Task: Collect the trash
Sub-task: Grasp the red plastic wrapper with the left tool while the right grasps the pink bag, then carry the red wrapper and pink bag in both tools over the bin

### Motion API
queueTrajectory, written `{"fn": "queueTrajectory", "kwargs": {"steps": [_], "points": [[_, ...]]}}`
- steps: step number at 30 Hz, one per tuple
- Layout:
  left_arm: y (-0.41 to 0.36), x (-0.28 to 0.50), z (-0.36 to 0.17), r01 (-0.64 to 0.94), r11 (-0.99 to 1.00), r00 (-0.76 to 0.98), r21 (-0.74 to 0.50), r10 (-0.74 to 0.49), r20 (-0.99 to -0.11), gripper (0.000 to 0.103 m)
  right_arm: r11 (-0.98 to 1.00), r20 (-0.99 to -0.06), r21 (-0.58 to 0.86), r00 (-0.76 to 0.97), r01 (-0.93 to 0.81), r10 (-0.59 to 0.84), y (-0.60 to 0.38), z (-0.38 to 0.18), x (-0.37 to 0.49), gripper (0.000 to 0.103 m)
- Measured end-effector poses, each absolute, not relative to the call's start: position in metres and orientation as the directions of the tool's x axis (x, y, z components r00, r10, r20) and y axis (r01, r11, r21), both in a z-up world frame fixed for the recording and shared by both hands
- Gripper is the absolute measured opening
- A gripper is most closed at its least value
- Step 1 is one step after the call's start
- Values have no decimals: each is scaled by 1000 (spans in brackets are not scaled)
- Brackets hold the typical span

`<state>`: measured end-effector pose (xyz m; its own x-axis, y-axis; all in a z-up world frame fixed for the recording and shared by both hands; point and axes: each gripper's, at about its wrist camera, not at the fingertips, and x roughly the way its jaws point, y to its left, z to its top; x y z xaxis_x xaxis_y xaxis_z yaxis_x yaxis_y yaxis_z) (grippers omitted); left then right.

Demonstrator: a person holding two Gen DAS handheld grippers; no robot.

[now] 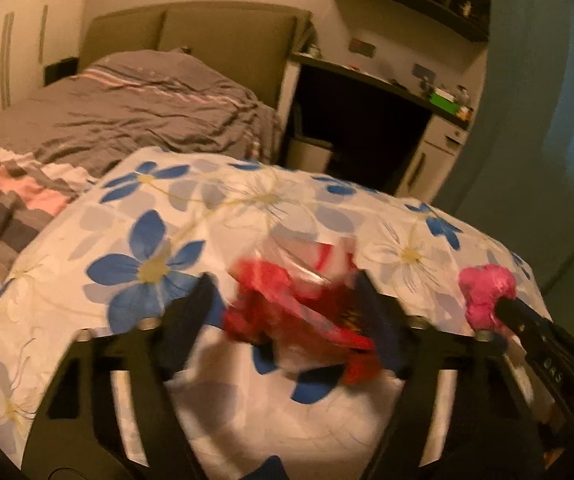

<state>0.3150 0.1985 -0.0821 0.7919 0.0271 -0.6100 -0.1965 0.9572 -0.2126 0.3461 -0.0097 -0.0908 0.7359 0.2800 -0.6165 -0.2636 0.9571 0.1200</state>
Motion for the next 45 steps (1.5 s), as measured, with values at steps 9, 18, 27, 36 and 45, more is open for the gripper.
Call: {"fn": "queueTrajectory", "kwargs": {"steps": [9, 18, 27, 36, 45], "points": [[188, 296, -77, -158, 966, 805, -205, 6, -594, 40, 957, -586, 119, 760, -263, 282, -12, -85, 338, 7], [169, 256, -59, -135, 971, 842, -197, 7, -540, 39, 951, -513, 116, 803, -286, 304, -28, -67, 296, 7], [147, 208, -36, -87, 973, 877, -215, -28, -480, 39, 942, -454, 177, 826, -284, 334, -77, -50, 230, 7], [93, 170, -21, -9, 981, 892, -193, -79, -444, 39, 937, -426, 226, 839, -265, 340, -132, -43, 172, 7], [25, 153, -19, 94, 979, 883, -179, -166, -440, 39, 955, -401, 216, 873, -205, 278, -183, -41, 137, 7]]}}
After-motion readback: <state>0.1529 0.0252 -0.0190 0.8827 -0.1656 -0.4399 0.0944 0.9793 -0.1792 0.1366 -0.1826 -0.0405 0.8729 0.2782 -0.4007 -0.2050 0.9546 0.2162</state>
